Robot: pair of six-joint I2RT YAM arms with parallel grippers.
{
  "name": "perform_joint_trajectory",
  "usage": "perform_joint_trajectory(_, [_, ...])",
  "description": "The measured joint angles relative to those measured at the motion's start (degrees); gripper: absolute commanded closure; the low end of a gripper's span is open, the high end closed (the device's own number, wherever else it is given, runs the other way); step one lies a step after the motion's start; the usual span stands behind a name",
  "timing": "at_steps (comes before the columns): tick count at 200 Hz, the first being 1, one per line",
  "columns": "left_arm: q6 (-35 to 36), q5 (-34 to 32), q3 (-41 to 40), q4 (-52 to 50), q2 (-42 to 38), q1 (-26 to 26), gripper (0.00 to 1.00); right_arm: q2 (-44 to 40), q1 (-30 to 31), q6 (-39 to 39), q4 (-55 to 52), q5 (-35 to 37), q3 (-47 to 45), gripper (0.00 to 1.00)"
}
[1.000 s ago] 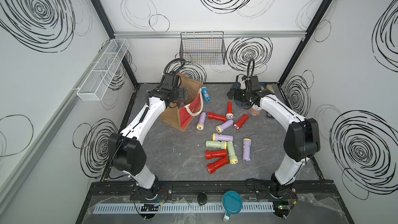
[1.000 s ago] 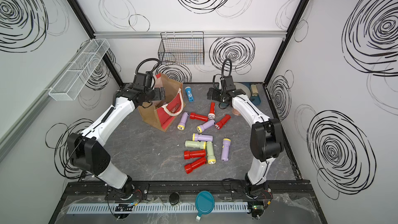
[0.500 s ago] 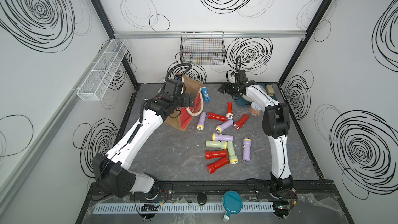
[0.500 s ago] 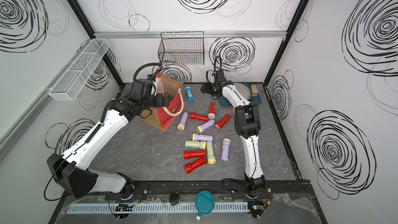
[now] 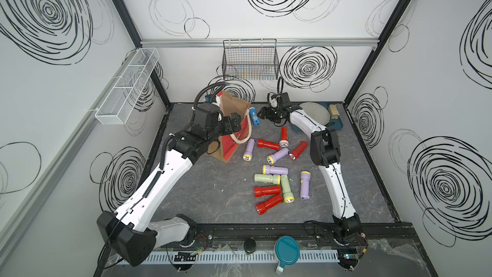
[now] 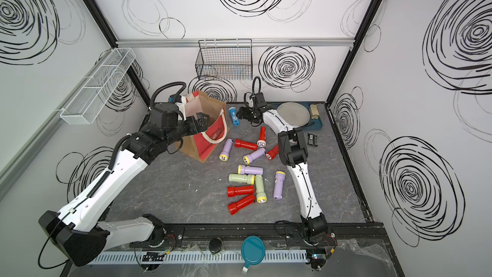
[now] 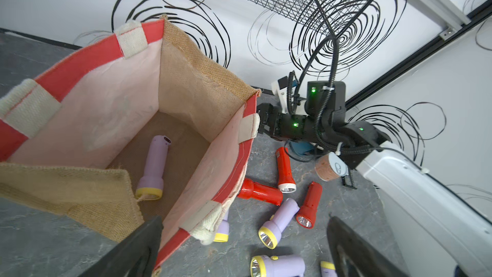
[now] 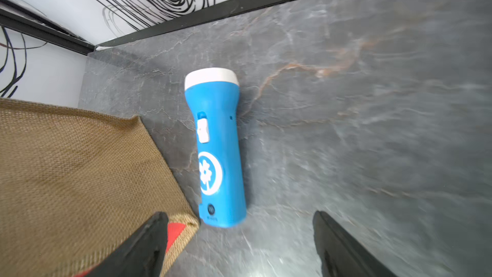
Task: Put the flashlights into the tote bags
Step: Move the flashlight at the center of the board.
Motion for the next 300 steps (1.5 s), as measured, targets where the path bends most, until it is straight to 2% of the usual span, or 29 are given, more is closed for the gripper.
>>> perform_joint_trajectory(41, [-4.4,1.5,-4.4,3.1,-1.8,0.3,0.01,3.0,2.3,0.5,1.3,2.9,2.1,0.11])
perform_joint_trajectory(72, [-7.9,2.9,-8.7,6.6,-5.7,2.6,0.01,4.5,3.6,0.8,2.0,7.1,3.3,0.13])
perform_joint_trajectory(122, [-10.7,3.0,-12.2,8.5,-10.1,5.7,0.01,6.1,5.0,0.8,1.9,13.1,5.7,0.23])
perform_joint_trajectory(174, [-11.6,2.6,-14.1,8.5,-11.8,6.2,0.0,8.0,5.8,-0.3,1.8,16.0,8.4,0.3])
perform_joint_trajectory(231, [-11.8,2.9,-14.6,9.3,-11.9,7.9,0.0,8.0,6.0,-1.7,0.9,17.4,8.4,0.42])
perform_joint_trajectory(300, [-10.5,3.5,-16.4,10.5,-12.4,10.2,0.01,8.0,6.2,-3.8,-0.5,18.3,8.6,0.69])
